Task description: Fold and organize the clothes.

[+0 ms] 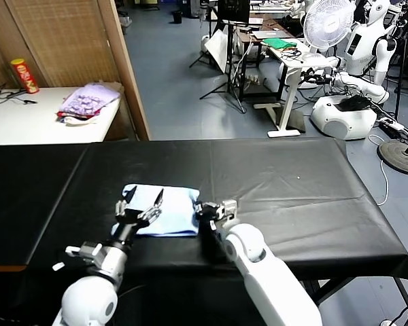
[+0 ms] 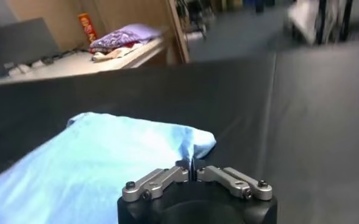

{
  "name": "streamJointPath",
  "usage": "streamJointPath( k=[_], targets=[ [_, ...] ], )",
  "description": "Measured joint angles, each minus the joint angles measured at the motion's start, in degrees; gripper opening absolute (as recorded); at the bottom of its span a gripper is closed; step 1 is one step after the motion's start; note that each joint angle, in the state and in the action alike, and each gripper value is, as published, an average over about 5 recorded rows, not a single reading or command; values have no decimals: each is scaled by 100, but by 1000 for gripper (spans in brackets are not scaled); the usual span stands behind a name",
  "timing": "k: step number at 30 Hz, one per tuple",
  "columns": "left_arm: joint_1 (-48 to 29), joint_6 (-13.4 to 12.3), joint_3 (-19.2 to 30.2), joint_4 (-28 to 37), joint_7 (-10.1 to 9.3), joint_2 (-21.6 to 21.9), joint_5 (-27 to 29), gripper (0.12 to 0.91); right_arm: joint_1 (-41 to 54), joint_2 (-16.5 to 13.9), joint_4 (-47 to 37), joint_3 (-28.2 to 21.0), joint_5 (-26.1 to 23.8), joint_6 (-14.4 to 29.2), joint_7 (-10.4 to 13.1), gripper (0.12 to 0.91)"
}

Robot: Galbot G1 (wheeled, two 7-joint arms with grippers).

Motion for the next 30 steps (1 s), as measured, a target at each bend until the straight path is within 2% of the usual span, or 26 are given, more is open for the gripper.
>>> streamJointPath(
  k=[2, 4, 6, 12, 15, 20, 25, 30],
  targets=[
    [40, -26, -37, 47, -97, 15, 3, 798, -27, -138, 51, 18, -380, 224, -225, 174],
    [76, -22, -70, 104, -220, 43, -14, 798, -93, -306, 158, 55, -647, 392, -375, 251],
    [107, 8, -91, 149, -350, 69, -58, 798, -201, -490, 314, 114, -808, 497, -412, 368],
    [276, 234, -103, 76, -628, 192, -174, 798, -852, -980, 1026, 497, -923, 694, -103, 666],
    [461, 240, -114, -56, -706, 318, -180, 798, -1360, -1154, 1503, 793, -940, 828, 49, 771],
    [905, 216, -230, -270, -721, 524, -163, 798, -2313, -1316, 2292, 1327, -982, 1022, 302, 797],
    [1510, 181, -428, -507, -712, 608, -191, 798, -3434, -1297, 3073, 1827, -1080, 1142, 591, 798],
    [2116, 374, -702, -759, -774, 660, -481, 798, -4378, -1234, 3732, 2150, -1221, 1146, 913, 798]
  ],
)
